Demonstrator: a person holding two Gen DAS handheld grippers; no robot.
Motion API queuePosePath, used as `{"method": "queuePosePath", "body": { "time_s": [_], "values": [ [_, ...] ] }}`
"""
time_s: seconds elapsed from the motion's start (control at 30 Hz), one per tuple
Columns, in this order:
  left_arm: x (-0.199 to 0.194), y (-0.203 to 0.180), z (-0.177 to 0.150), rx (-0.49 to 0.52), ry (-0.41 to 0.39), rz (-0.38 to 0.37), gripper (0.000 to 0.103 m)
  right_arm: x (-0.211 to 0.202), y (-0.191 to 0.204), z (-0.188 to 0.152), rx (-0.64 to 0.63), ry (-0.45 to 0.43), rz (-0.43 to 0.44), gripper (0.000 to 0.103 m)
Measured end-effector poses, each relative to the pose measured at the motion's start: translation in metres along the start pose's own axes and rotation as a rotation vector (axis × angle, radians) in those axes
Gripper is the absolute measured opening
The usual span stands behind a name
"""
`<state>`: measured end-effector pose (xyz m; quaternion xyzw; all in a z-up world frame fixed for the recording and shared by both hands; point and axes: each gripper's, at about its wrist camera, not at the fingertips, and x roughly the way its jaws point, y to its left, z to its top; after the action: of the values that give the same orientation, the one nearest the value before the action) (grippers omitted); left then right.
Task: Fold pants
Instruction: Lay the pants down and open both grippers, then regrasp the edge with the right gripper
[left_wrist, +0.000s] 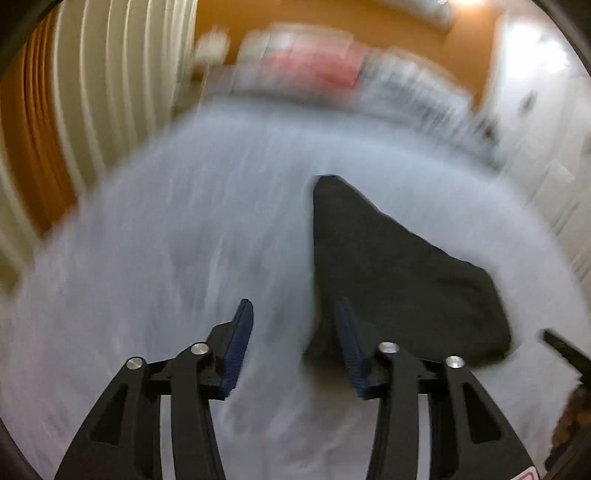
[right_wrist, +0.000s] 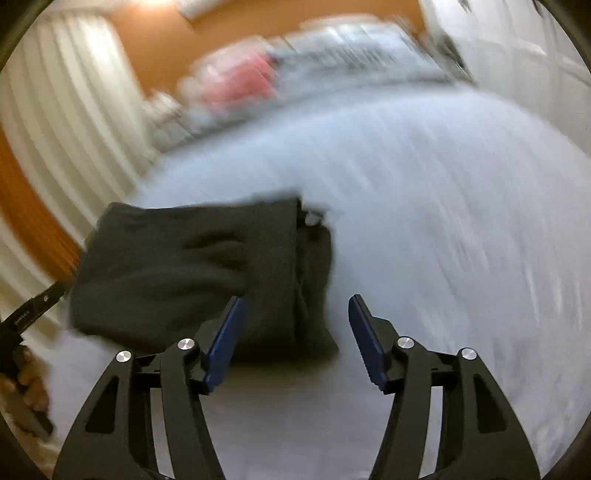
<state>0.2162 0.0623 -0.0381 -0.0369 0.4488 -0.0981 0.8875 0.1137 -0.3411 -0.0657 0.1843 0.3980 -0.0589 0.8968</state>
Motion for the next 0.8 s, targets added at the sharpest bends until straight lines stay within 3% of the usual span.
{"method": "queuePosePath", "body": {
  "time_s": [0.07,0.17,0.23,0.3,0.33,0.43,0.47,0.53,0.57,0.6,0.63,0.73,0.8],
  "values": [
    [0.018,0.026,-0.025,-0.082,0.019,-0.050,0.041,0.010,-0.020,-0.024,0.011,0.032,0.019,0.058],
    [0.022,0.041,-0.025,-0.177,0.018,-0.135,0.044,0.007,-0.034,-0.025,0.025,0.017,0.044,0.060],
    [0.023,0.041,-0.013,-0.220,0.018,-0.178,0.055,0.006,-0.033,-0.016,0.061,0.000,0.100,0.072],
    [0.031,0.037,-0.002,-0.285,0.015,-0.236,0.073,0.015,-0.030,0.001,0.119,-0.016,0.162,0.081],
    [0.035,0.035,0.005,-0.314,0.018,-0.254,0.075,0.022,-0.028,0.005,0.135,-0.013,0.180,0.085],
    [0.065,0.029,0.008,-0.362,0.099,-0.245,0.075,0.052,-0.010,0.019,0.161,0.051,0.175,0.089],
    [0.071,0.025,0.007,-0.357,0.082,-0.228,0.075,0.069,-0.008,0.018,0.165,0.090,0.159,0.087],
    [0.067,0.011,0.008,-0.276,0.045,-0.199,0.067,0.085,0.000,0.013,0.139,0.115,0.129,0.058],
    [0.068,0.001,0.009,-0.229,0.059,-0.206,0.022,0.084,0.011,0.014,0.081,0.100,0.145,0.039],
    [0.071,-0.007,0.013,-0.196,0.099,-0.226,0.011,0.082,0.017,0.015,0.068,0.107,0.151,0.034],
    [0.064,-0.012,0.016,-0.190,0.087,-0.208,0.010,0.076,0.021,0.019,0.064,0.104,0.153,0.032],
    [0.019,-0.020,0.024,-0.144,0.039,-0.279,0.009,0.033,0.035,0.035,0.014,0.049,0.221,0.031],
    [0.005,-0.021,0.018,-0.127,0.051,-0.271,0.012,0.014,0.031,0.032,0.015,0.047,0.226,0.038]
  ]
}}
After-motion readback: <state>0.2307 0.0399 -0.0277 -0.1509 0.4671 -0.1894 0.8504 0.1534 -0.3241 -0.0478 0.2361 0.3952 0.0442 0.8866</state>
